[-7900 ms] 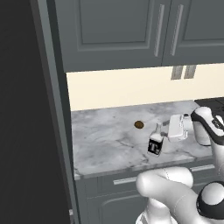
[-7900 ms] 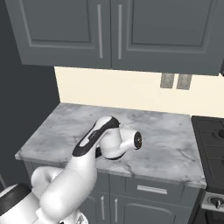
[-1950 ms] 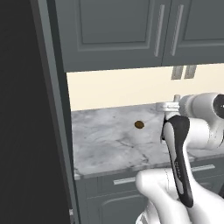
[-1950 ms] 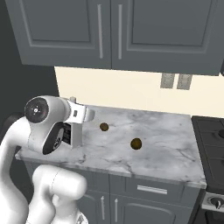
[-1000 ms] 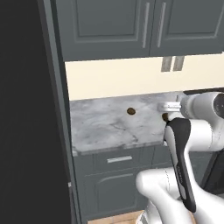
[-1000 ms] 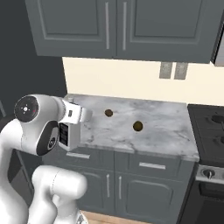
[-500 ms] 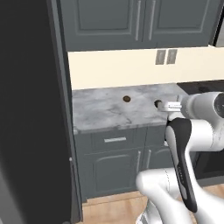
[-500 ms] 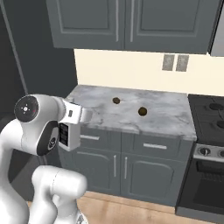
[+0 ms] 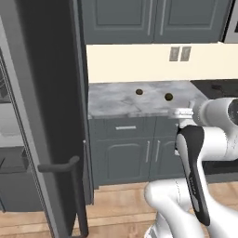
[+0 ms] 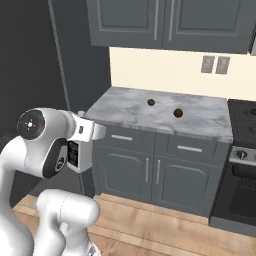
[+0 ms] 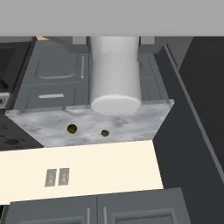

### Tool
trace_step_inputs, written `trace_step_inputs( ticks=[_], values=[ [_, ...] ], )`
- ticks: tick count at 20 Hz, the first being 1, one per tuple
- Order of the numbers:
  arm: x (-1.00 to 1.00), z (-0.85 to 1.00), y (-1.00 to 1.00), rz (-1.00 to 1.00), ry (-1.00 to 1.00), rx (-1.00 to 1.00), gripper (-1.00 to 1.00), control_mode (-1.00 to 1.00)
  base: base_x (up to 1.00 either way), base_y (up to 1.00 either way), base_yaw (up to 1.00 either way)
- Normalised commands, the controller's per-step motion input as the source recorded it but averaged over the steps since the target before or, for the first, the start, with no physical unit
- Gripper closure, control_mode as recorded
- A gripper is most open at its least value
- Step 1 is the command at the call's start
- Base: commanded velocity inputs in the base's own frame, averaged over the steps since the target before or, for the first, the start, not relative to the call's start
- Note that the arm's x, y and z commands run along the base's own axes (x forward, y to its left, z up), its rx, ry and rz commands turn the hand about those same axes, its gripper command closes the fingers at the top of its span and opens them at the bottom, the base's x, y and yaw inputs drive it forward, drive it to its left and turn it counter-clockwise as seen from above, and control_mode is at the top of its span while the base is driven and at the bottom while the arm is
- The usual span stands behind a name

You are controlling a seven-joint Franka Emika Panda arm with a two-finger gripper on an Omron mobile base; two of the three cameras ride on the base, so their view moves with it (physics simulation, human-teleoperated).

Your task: Place the liquor on the top shelf of the fridge to keep it out of children's reach, and place the avocado and kiwi on lower shelves for easy access.

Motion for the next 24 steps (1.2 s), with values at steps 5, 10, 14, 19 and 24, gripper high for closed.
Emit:
trace_step_inputs(
  ticks=[5,10,14,19,24],
  values=[
    [0.0,0.0,0.0,0.0,0.0,0.0,1.0,1.0,-0.82,0.0,0.17],
    [0.0,0.0,0.0,0.0,0.0,0.0,1.0,1.0,-0.63,0.15,0.1],
    [0.0,0.0,0.0,0.0,0.0,0.0,1.0,1.0,-0.42,0.55,0.04],
    [0.0,0.0,0.0,0.0,0.0,0.0,1.0,1.0,-0.14,0.9,0.0],
    [0.0,0.0,0.0,0.0,0.0,0.0,1.0,1.0,-0.01,1.0,0.0]
  ],
)
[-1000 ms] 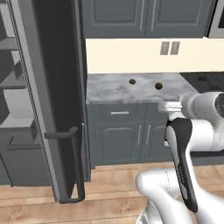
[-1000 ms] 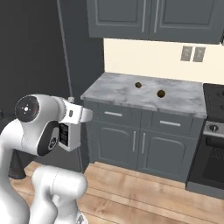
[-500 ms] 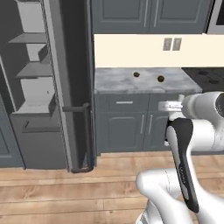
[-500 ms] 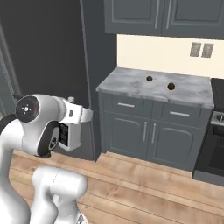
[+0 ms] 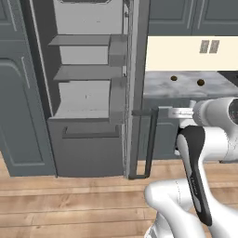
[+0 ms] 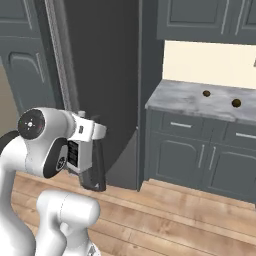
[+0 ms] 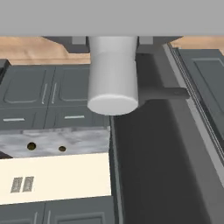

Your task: Place the liquor on the top shelf of the fridge to keep it out of children's reach, and place the avocado and kiwi on lower shelves for easy access.

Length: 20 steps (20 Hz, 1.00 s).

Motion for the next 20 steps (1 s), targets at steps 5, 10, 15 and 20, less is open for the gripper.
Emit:
trace_step_inputs(
  ticks=[5,10,15,20],
  values=[
    [0.0,0.0,0.0,0.0,0.0,0.0,1.0,1.0,-0.13,1.0,0.0],
    [0.0,0.0,0.0,0.0,0.0,0.0,1.0,1.0,-0.19,0.98,0.0],
    [0.0,0.0,0.0,0.0,0.0,0.0,1.0,1.0,-0.01,0.88,0.0],
    [0.0,0.0,0.0,0.0,0.0,0.0,1.0,1.0,0.35,0.2,-0.03]
  ],
)
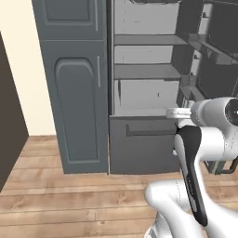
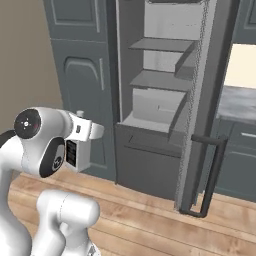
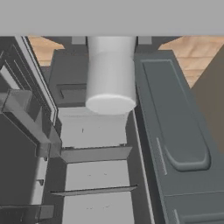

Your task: Place the liquor on the top shelf of the fridge to keep it out of children's reach, and place the avocado and kiwi on lower shelves for easy access.

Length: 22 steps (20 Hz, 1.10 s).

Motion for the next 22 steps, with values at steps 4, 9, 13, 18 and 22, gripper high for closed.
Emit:
trace_step_inputs(
  ticks=[4,9,13,18,22],
  values=[
    [0.0,0.0,0.0,0.0,0.0,0.0,1.0,1.0,0.68,-0.02,-0.02],
    [0.0,0.0,0.0,0.0,0.0,0.0,1.0,1.0,0.71,-0.06,-0.01],
    [0.0,0.0,0.0,0.0,0.0,0.0,1.0,1.0,0.66,-0.13,0.0],
    [0.0,0.0,0.0,0.0,0.0,0.0,1.0,1.0,0.61,-0.22,0.0],
    [0.0,0.0,0.0,0.0,0.0,0.0,1.0,1.0,0.56,-0.18,-0.01]
  ],
)
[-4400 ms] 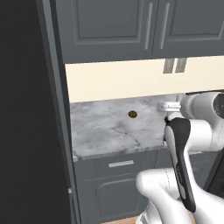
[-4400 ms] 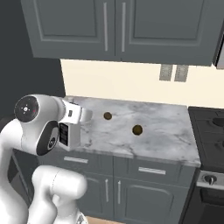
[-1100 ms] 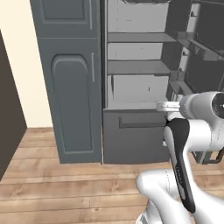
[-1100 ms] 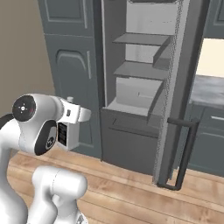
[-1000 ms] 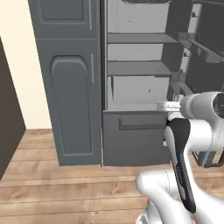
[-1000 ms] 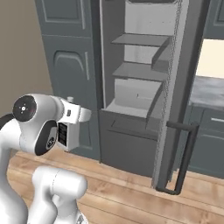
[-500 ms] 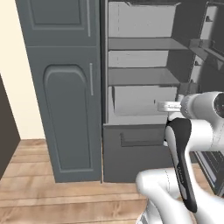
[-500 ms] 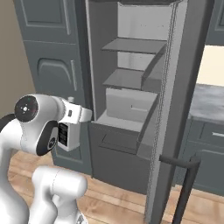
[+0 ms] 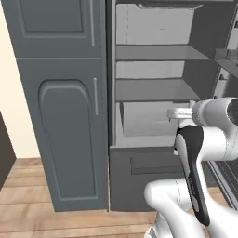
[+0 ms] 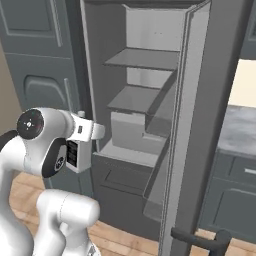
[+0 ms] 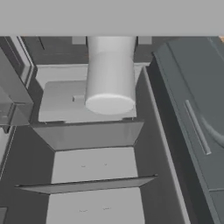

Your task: Place the liquor on the top shelf of the fridge to keep it out of children's reach, and place the avocado and kiwi on lower shelves for easy access.

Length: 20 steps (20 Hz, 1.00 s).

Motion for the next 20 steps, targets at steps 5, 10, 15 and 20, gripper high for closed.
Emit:
trace_step_inputs(
  ticks=[5,10,15,20],
  values=[
    [0.0,0.0,0.0,0.0,0.0,0.0,1.0,1.0,0.54,-0.15,-0.03],
    [0.0,0.0,0.0,0.0,0.0,0.0,1.0,1.0,0.47,-0.22,-0.08],
    [0.0,0.0,0.0,0.0,0.0,0.0,1.0,1.0,0.33,-0.23,-0.11],
    [0.0,0.0,0.0,0.0,0.0,0.0,1.0,1.0,0.23,-0.15,-0.14]
  ],
)
